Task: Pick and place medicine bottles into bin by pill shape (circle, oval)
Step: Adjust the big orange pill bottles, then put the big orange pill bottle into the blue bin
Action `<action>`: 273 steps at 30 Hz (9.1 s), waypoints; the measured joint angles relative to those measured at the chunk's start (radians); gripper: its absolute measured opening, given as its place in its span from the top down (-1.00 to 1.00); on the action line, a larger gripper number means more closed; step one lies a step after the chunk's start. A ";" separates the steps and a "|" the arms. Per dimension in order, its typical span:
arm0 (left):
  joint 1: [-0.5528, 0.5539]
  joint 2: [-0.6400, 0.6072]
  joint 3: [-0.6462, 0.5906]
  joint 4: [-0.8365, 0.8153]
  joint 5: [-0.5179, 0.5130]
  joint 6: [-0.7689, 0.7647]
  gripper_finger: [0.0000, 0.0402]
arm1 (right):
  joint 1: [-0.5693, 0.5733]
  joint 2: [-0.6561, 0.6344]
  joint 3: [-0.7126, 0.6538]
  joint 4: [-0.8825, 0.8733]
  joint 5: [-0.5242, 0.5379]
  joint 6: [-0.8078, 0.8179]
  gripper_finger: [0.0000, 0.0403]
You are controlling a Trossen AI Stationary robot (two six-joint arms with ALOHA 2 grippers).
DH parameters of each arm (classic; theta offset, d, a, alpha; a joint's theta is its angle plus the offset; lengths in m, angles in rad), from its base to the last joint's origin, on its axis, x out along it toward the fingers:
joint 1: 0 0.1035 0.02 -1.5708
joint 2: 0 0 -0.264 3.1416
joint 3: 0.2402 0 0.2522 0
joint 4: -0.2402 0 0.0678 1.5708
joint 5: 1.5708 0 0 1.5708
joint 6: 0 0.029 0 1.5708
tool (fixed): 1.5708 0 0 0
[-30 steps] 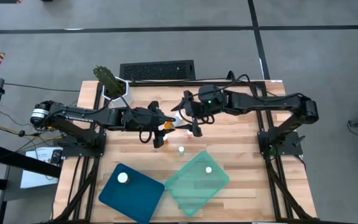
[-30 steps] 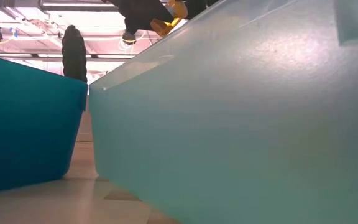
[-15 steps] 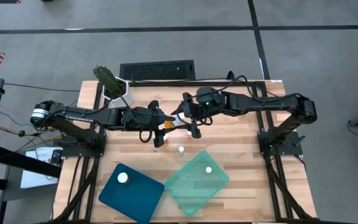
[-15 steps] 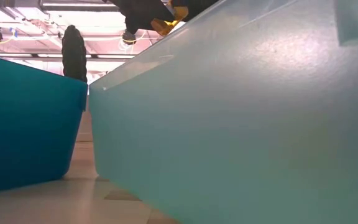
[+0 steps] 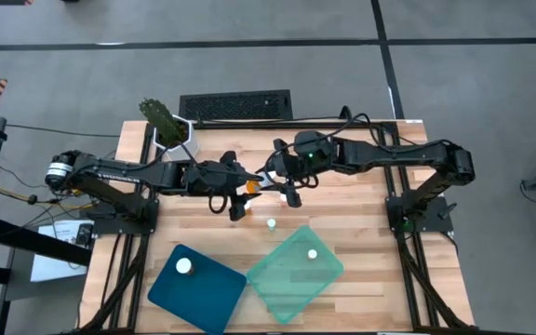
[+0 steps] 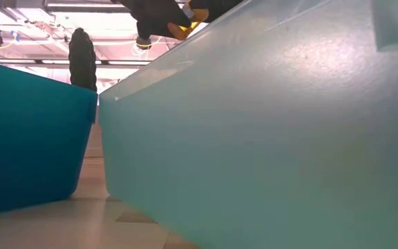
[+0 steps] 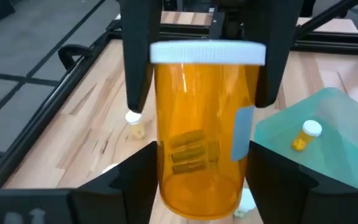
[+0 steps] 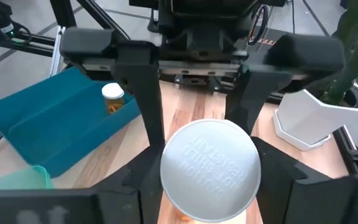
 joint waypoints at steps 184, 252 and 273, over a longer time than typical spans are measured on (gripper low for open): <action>-1.022 0.254 0.199 -0.741 -0.030 -1.548 -0.06 | -0.027 -0.511 0.528 -1.043 0.186 0.198 -0.61; -1.067 0.326 -0.015 -0.693 -0.019 -1.728 -0.07 | -0.027 -0.511 0.528 -1.040 0.187 0.198 -0.61; -1.041 0.290 0.071 -0.738 0.010 -1.738 -0.48 | -0.027 -0.511 0.528 -1.041 0.187 0.171 -0.61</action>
